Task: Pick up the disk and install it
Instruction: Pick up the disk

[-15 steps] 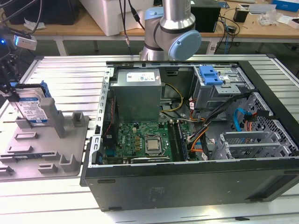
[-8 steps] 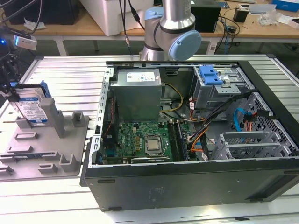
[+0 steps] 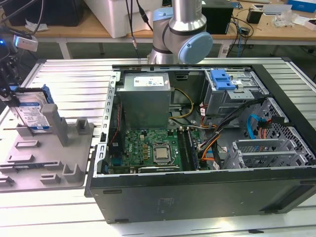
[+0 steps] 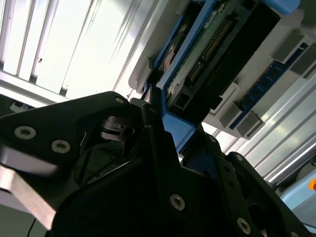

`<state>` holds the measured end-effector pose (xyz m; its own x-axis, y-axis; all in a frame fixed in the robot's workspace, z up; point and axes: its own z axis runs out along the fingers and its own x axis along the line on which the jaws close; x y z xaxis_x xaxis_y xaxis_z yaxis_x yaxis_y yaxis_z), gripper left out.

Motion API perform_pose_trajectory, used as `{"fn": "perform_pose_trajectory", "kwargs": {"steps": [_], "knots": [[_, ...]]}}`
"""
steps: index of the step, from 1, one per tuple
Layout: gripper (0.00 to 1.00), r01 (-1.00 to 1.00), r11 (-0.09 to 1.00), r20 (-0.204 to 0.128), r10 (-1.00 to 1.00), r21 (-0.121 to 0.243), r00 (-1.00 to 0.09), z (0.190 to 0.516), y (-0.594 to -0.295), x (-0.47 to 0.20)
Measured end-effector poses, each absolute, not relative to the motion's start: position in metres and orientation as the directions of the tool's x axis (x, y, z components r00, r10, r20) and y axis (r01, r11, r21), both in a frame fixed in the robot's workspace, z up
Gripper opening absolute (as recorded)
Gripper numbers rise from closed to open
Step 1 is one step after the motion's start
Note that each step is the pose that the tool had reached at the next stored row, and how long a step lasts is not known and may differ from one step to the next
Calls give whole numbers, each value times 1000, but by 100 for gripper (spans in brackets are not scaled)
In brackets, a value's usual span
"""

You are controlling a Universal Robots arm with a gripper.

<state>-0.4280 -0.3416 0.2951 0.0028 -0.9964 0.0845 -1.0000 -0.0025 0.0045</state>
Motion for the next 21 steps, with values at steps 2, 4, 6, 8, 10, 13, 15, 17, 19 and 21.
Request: {"fn": "perform_pose_trajectory", "kwargs": {"steps": [2,4,6,8,10,13,15,17,19,21], "knots": [[37,-1000,-2,85,-996,4,3,295,-342,-428],[37,-1000,-2,85,-996,5,3,295,-342,-428],[37,-1000,-2,85,-996,5,3,295,-342,-428],[37,-1000,-2,85,-996,5,3,295,-342,-428],[37,-1000,-3,85,-996,5,3,295,-342,-428],[37,-1000,-2,85,-996,5,3,295,-342,-428],[37,-1000,-2,85,-996,5,3,295,-342,-428],[37,-1000,-3,85,-996,5,3,295,-342,-428],[37,-1000,-3,85,-996,5,3,295,-342,-428],[38,-1000,-2,85,-996,5,3,295,-342,-428]]}}
